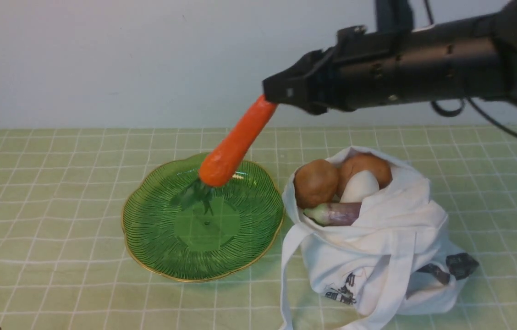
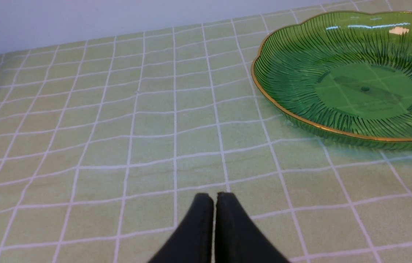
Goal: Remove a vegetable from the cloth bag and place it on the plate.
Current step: Use the right arm to put the carrot into the empty plate on the left
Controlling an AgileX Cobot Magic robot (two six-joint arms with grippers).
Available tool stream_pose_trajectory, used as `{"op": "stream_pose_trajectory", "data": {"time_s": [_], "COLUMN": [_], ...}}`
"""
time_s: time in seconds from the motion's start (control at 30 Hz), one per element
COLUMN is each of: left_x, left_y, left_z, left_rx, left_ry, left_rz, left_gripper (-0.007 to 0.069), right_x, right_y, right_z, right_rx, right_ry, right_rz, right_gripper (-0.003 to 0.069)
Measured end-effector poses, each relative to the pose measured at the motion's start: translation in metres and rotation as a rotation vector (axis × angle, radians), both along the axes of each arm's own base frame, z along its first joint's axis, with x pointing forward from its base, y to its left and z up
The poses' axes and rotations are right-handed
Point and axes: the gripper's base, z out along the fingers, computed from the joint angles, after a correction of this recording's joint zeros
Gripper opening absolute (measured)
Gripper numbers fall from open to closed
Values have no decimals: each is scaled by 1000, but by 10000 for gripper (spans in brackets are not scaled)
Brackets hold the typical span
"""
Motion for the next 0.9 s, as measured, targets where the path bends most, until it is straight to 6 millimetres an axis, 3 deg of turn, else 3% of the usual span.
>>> {"op": "stream_pose_trajectory", "data": {"time_s": [0.23, 0.5, 0.7, 0.9], "left_x": [0, 0, 0, 0], "left_y": [0, 0, 0, 0], "left_z": [0, 0, 0, 0], "left_rx": [0, 0, 0, 0], "left_ry": [0, 0, 0, 0], "left_rz": [0, 0, 0, 0], "left_gripper": [-5, -5, -5, -5], "right_x": [29, 42, 45, 47], "right_y": [38, 49, 50, 50], "right_z": [-36, -75, -83, -81], "right_rx": [-31, -74, -83, -78], "right_ry": [51, 120, 132, 119], "right_rz": [33, 31, 26, 5], "right_gripper": [112, 151, 311, 426]}}
